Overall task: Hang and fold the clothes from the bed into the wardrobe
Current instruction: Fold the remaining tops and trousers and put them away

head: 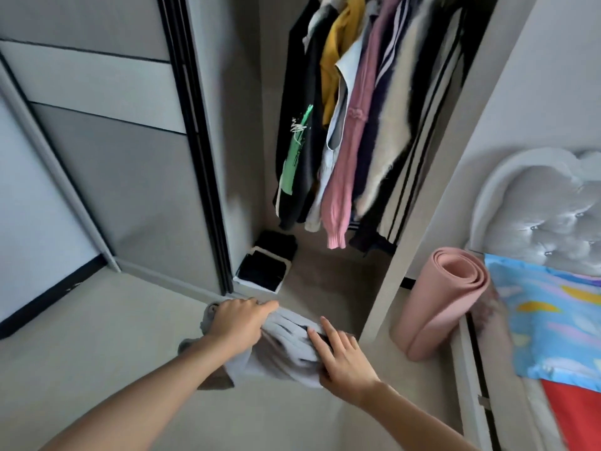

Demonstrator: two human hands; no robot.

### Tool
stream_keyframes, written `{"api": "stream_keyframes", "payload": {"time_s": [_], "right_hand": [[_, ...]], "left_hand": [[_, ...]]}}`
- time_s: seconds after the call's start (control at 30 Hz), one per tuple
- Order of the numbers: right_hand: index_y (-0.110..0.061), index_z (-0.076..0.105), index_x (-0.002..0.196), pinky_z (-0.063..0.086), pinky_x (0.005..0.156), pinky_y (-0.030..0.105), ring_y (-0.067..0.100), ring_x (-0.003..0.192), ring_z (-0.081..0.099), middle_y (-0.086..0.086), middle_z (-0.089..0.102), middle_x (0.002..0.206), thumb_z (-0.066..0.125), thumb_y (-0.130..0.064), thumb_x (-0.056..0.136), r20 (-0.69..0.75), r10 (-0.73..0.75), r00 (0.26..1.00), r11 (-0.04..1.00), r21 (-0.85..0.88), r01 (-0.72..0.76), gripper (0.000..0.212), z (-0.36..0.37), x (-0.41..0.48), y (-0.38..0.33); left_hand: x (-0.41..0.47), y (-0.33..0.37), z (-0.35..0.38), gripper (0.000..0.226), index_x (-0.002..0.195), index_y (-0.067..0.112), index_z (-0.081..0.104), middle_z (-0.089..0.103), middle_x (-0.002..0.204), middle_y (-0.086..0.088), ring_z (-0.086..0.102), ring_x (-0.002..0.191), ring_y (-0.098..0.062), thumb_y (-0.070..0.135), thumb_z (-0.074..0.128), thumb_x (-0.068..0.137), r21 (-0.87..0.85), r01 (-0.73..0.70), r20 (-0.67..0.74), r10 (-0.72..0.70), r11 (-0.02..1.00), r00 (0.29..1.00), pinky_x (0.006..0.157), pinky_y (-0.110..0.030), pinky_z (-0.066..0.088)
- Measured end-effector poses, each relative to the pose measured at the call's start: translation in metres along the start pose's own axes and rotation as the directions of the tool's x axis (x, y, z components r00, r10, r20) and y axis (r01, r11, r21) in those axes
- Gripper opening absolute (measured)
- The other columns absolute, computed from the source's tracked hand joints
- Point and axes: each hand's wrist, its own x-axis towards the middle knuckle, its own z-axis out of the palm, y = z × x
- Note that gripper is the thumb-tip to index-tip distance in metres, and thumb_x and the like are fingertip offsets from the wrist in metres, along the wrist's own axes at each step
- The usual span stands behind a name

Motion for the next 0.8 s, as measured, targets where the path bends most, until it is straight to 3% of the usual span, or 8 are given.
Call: {"api": "stream_keyframes", "payload": {"time_s": [0.07, 0.2, 0.3, 0.43, 0.5, 0.57, 0.63, 0.8], "right_hand": [[-0.013, 0.018, 0.139, 0.054, 0.069, 0.031, 0.027, 0.086, 0.067, 0.020, 0.039, 0.130, 0.056, -0.050, 0.059, -0.011, -0.024, 1.000, 0.999, -0.042, 0.023, 0.096, 0.006, 0.020, -0.010], [-0.013, 0.029, 0.137, 0.055, 0.070, 0.040, 0.029, 0.093, 0.067, 0.021, 0.056, 0.127, 0.065, -0.081, 0.036, 0.096, 0.044, 0.994, 0.996, -0.077, -0.037, 0.127, 0.019, 0.057, -0.021], [-0.018, 0.038, 0.132, 0.056, 0.061, 0.037, 0.029, 0.082, 0.068, 0.025, 0.052, 0.126, 0.081, -0.065, 0.020, 0.090, 0.062, 0.994, 0.998, -0.039, -0.059, 0.129, 0.027, 0.089, -0.021], [-0.021, 0.002, 0.150, 0.050, 0.055, 0.026, 0.022, 0.066, 0.063, 0.014, 0.066, 0.109, 0.084, -0.041, 0.021, 0.052, 0.036, 0.998, 0.999, 0.017, -0.037, 0.155, 0.043, 0.157, 0.007], [-0.022, 0.011, 0.147, 0.047, 0.055, 0.023, 0.021, 0.065, 0.060, 0.004, 0.068, 0.098, 0.082, -0.034, 0.027, 0.051, -0.033, 0.998, 0.999, 0.007, 0.033, 0.140, 0.045, 0.194, 0.025], [-0.016, 0.029, 0.139, 0.044, 0.055, 0.023, 0.019, 0.064, 0.057, -0.003, 0.066, 0.088, 0.081, -0.029, 0.029, 0.049, -0.097, 0.994, 0.994, -0.053, 0.100, 0.123, 0.050, 0.231, 0.043], [-0.011, 0.036, 0.132, 0.044, 0.057, 0.024, 0.020, 0.066, 0.057, -0.004, 0.064, 0.084, 0.082, -0.027, 0.028, 0.049, -0.166, 0.985, 0.981, -0.091, 0.169, 0.114, 0.059, 0.266, 0.058], [-0.013, 0.043, 0.119, 0.046, 0.058, 0.023, 0.019, 0.069, 0.061, -0.005, 0.065, 0.086, 0.082, -0.026, 0.027, 0.037, -0.242, 0.969, 0.968, -0.055, 0.244, 0.101, 0.082, 0.315, 0.082]], "left_hand": [[0.008, -0.020, 0.010, 0.049, 0.122, 0.038, 0.052, 0.067, 0.104, 0.001, 0.066, 0.093, -0.022, 0.015, 0.059, 0.079, -0.039, 0.033, 0.016, -0.033, 0.999, 0.999, 0.070, -0.026, 0.043], [0.034, -0.047, 0.026, 0.055, 0.133, 0.040, 0.043, 0.062, 0.120, 0.005, 0.060, 0.108, -0.023, 0.013, 0.047, 0.085, -0.086, 0.109, 0.029, -0.106, 0.990, 0.994, 0.081, -0.024, 0.044], [0.057, -0.066, 0.037, 0.055, 0.132, 0.041, 0.043, 0.063, 0.119, 0.005, 0.060, 0.108, -0.023, 0.014, 0.048, 0.084, -0.077, 0.120, 0.085, -0.113, 0.990, 0.990, 0.082, -0.025, 0.044], [0.096, -0.102, 0.062, 0.057, 0.136, 0.041, 0.038, 0.061, 0.121, 0.006, 0.061, 0.108, -0.022, 0.016, 0.050, 0.085, -0.057, 0.106, 0.159, -0.096, 0.993, 0.983, 0.084, -0.028, 0.045], [0.112, -0.121, 0.073, 0.068, 0.138, 0.035, 0.036, 0.065, 0.110, 0.002, 0.067, 0.093, -0.024, 0.017, 0.063, 0.078, -0.032, 0.034, 0.115, -0.030, 0.999, 0.993, 0.072, -0.028, 0.049], [0.129, -0.140, 0.094, 0.098, 0.124, 0.022, 0.045, 0.065, 0.071, -0.002, 0.063, 0.052, -0.021, 0.019, 0.087, 0.035, 0.003, -0.054, 0.136, 0.053, 0.999, 0.989, 0.046, -0.024, 0.047], [0.149, -0.160, 0.126, 0.110, 0.110, 0.018, 0.047, 0.053, 0.049, -0.001, 0.049, 0.032, -0.018, 0.014, 0.082, 0.005, 0.043, -0.042, 0.094, 0.038, 0.998, 0.995, 0.033, -0.018, 0.038], [0.189, -0.179, 0.153, 0.089, 0.104, 0.013, 0.047, 0.050, 0.049, -0.002, 0.045, 0.032, -0.018, 0.002, 0.062, 0.017, 0.110, -0.089, 0.051, 0.084, 0.990, 0.995, 0.036, -0.019, 0.034]]}}
